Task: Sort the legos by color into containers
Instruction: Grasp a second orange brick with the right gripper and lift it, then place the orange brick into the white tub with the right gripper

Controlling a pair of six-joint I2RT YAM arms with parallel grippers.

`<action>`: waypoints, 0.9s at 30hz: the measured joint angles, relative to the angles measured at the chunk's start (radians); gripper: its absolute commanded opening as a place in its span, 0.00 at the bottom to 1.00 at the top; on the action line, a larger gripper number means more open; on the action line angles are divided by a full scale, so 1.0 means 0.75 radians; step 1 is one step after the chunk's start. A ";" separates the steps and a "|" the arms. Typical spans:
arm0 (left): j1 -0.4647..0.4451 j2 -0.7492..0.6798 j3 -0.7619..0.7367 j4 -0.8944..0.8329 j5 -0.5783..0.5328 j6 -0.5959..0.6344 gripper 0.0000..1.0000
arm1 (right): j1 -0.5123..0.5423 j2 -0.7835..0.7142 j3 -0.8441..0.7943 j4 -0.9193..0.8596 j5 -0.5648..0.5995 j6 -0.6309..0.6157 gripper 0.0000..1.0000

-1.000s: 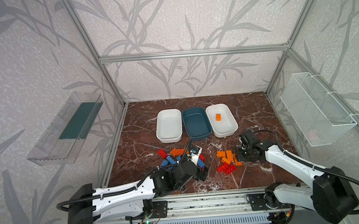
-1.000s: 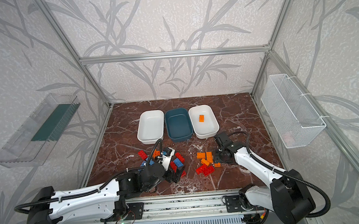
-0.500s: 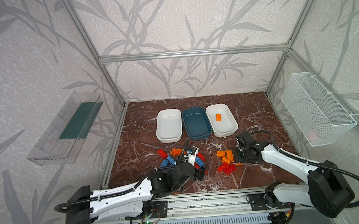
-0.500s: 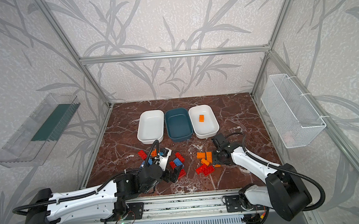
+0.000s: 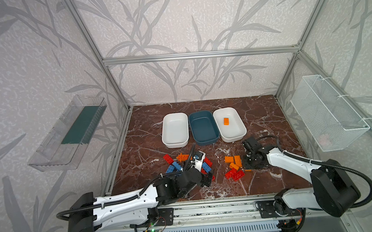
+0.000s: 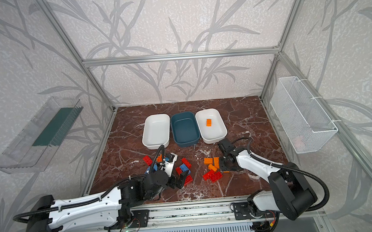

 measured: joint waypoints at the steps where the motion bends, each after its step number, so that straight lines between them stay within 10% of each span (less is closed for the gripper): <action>1: 0.000 0.000 0.000 0.000 -0.003 0.001 0.99 | 0.000 0.004 0.005 -0.003 0.001 -0.002 0.17; 17: 0.044 0.072 0.043 -0.041 -0.096 0.036 0.99 | -0.001 -0.116 0.366 -0.152 0.076 -0.099 0.18; 27: 0.344 0.089 0.121 -0.048 0.072 0.081 0.99 | -0.082 0.374 0.863 -0.113 0.081 -0.232 0.18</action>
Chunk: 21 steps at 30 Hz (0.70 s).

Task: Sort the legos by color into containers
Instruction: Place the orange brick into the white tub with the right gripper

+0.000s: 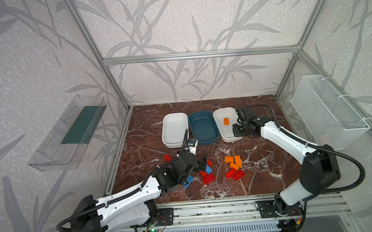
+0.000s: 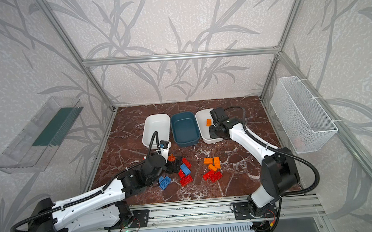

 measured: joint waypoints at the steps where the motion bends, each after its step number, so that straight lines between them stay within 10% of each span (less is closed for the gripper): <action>1: 0.019 0.009 0.007 0.001 0.012 0.005 0.99 | -0.012 0.069 0.052 0.003 -0.005 -0.011 0.18; 14: 0.132 0.179 0.111 0.002 0.093 0.056 0.99 | -0.136 0.782 0.708 -0.131 -0.051 -0.082 0.18; 21: 0.146 0.167 0.111 0.008 0.109 0.069 0.99 | -0.146 0.866 0.773 -0.164 -0.052 -0.097 0.53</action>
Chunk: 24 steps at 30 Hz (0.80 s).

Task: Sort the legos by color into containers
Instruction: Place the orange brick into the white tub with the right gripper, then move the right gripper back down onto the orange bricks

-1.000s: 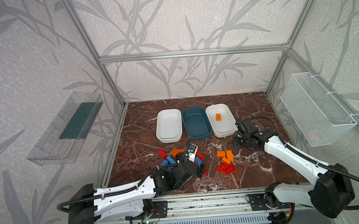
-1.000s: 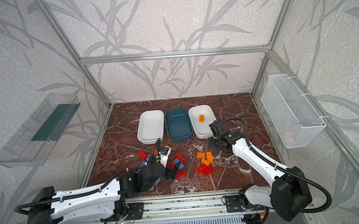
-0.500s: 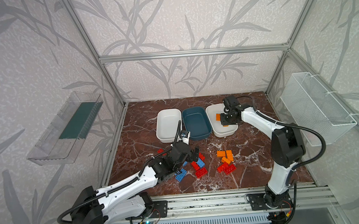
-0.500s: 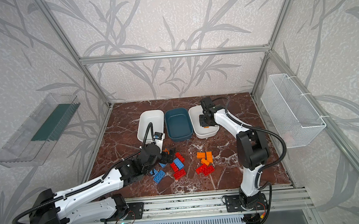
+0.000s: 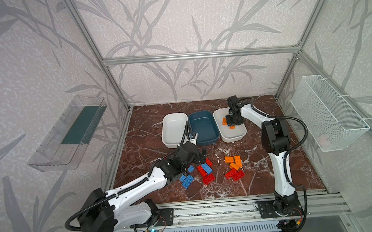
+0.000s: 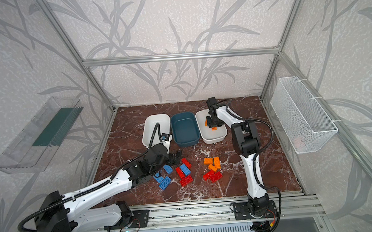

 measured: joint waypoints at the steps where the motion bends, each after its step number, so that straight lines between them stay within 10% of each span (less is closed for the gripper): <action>1: -0.001 -0.003 0.000 0.000 0.001 0.000 0.99 | 0.000 -0.005 -0.007 0.007 -0.002 0.002 0.53; 17: -0.014 -0.326 -0.111 -0.010 0.126 -0.128 0.99 | 0.061 -0.838 -0.687 0.107 -0.037 0.048 0.55; 24: -0.198 -0.418 -0.254 -0.002 0.119 -0.207 0.99 | 0.165 -1.198 -1.166 0.139 -0.057 0.123 0.55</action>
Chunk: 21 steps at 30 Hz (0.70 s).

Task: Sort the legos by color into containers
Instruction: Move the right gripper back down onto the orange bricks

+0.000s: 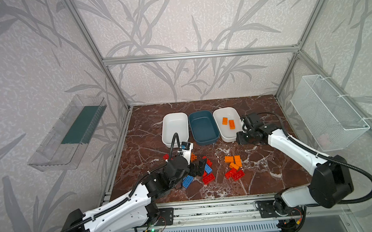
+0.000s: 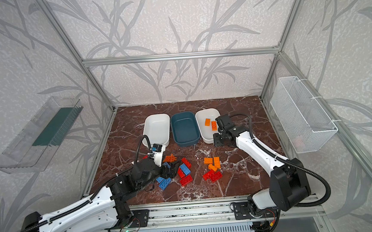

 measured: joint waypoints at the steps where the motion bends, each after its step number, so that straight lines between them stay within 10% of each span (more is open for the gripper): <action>1: -0.033 0.004 -0.008 0.002 -0.011 -0.005 0.99 | 0.018 -0.038 -0.069 0.004 -0.005 0.011 0.55; 21: -0.252 0.066 -0.040 0.062 -0.128 -0.082 0.99 | 0.144 -0.133 -0.422 0.199 -0.048 0.171 0.55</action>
